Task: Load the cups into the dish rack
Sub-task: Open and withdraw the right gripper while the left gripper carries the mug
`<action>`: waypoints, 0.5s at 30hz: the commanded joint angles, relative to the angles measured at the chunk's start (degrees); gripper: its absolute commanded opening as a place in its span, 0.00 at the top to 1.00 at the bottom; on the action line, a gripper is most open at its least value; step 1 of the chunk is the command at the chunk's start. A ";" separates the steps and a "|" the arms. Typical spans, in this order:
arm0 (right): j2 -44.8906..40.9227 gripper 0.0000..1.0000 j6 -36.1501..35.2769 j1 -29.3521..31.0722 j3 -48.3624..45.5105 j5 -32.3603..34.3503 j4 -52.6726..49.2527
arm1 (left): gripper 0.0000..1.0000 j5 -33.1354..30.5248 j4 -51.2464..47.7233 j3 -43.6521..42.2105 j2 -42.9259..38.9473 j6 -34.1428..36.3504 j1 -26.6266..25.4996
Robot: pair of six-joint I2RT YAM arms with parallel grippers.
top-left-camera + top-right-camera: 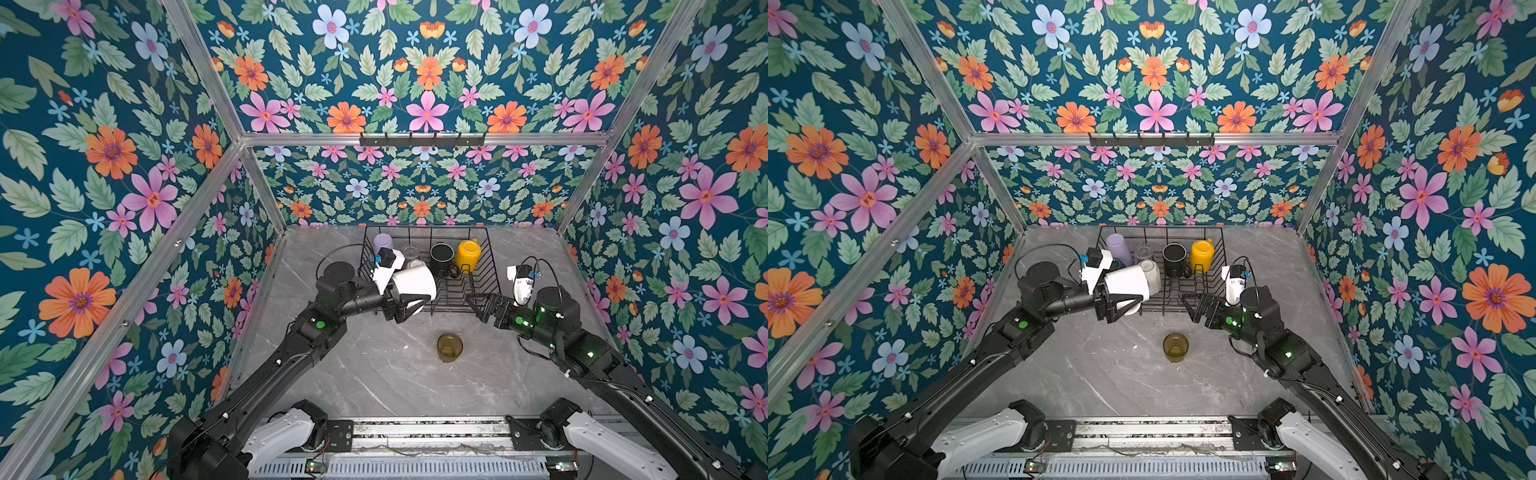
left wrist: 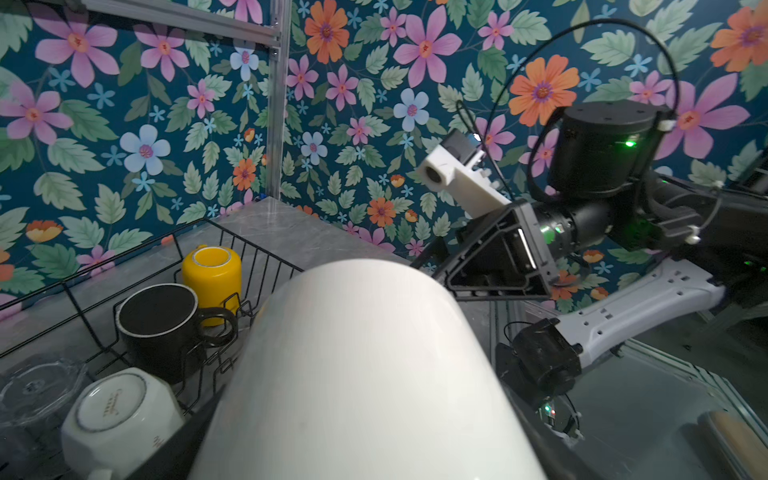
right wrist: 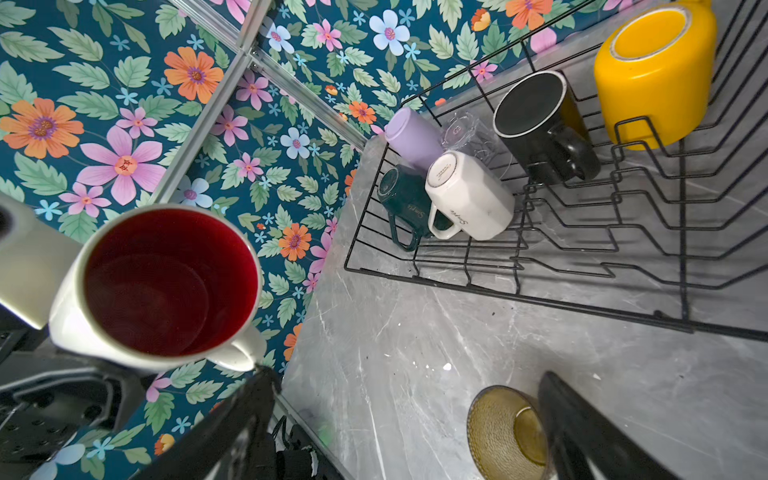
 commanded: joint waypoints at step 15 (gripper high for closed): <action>-5.38 0.01 -1.78 0.00 -1.73 4.58 -2.82 | 1.00 -19.85 -27.25 27.34 26.05 7.34 -0.76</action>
